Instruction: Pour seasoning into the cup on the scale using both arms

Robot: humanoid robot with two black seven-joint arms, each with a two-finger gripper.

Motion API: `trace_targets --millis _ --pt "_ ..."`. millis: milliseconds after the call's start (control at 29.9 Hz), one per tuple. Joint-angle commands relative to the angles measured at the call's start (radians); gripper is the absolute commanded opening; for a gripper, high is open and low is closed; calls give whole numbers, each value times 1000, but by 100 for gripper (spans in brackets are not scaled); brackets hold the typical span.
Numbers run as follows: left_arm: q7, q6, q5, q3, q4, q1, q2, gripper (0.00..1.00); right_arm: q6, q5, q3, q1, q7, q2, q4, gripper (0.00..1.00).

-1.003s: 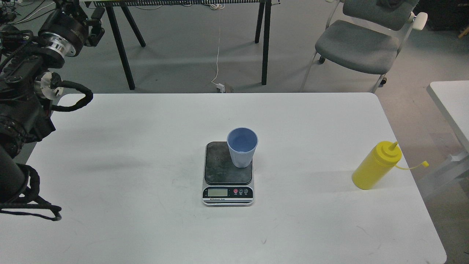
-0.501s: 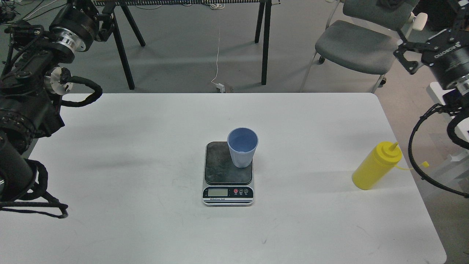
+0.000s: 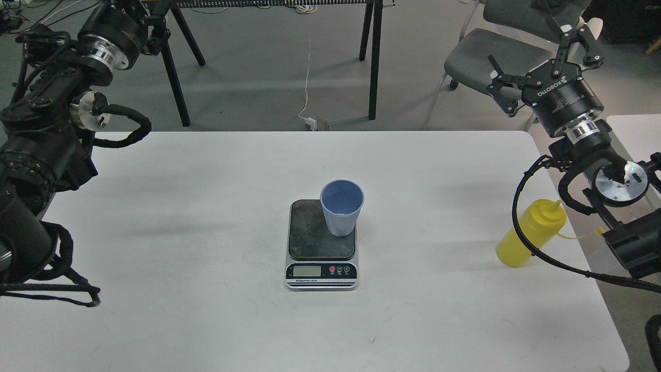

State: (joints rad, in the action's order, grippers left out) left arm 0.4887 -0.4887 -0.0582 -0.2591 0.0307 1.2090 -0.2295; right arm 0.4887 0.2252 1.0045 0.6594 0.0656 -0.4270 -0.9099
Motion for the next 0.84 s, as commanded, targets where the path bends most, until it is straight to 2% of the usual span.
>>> trace_targets --millis 0,368,802 --pt "0 0 1 0 0 1 -2 94 0 -1 -1 0 -1 5 6 100" --pt "0 0 0 3 0 -9 1 95 0 -1 -1 -1 -1 7 23 100" --pt "0 0 0 12 1 -11 12 98 0 -1 -1 3 -4 74 43 100"
